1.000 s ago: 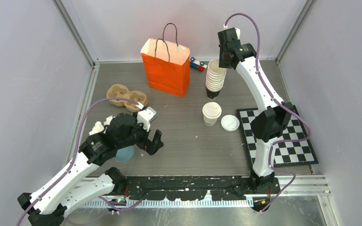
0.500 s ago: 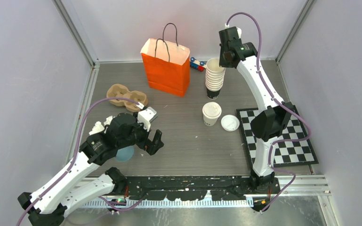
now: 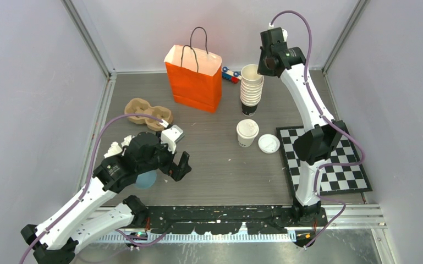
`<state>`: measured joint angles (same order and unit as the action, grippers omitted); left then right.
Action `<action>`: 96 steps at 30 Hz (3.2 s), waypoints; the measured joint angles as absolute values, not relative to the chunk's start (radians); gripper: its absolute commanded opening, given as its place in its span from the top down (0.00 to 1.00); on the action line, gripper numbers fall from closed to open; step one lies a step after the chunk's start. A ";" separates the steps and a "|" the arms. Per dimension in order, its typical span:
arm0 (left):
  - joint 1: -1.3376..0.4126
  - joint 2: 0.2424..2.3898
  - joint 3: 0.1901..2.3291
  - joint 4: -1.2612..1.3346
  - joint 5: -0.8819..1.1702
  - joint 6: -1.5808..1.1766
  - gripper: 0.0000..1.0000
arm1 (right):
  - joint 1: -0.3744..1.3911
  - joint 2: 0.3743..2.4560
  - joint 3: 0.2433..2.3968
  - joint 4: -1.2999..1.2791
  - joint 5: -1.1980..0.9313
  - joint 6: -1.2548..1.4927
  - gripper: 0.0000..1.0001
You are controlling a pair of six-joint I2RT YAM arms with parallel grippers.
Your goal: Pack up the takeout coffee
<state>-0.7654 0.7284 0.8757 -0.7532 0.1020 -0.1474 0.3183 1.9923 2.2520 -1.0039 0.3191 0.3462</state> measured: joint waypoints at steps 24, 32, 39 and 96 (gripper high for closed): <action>-0.765 0.753 0.871 -0.753 0.094 -0.145 0.00 | 0.322 1.718 2.238 -1.018 0.187 0.356 1.00; -0.765 0.716 0.871 -0.761 -0.030 -0.144 0.00 | 0.453 1.385 1.772 -0.913 0.094 0.418 1.00; -0.765 0.605 0.867 -0.760 -0.091 -0.144 0.00 | 0.735 1.252 1.407 -0.776 0.118 0.487 1.00; -0.765 0.587 0.859 -0.759 -0.104 -0.144 0.00 | 0.310 1.267 0.773 -0.555 0.488 0.970 0.76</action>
<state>-0.7654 0.5873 0.8593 -0.7593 -0.1036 -0.1444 0.3103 1.2667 0.7731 -0.5552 0.4885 0.9695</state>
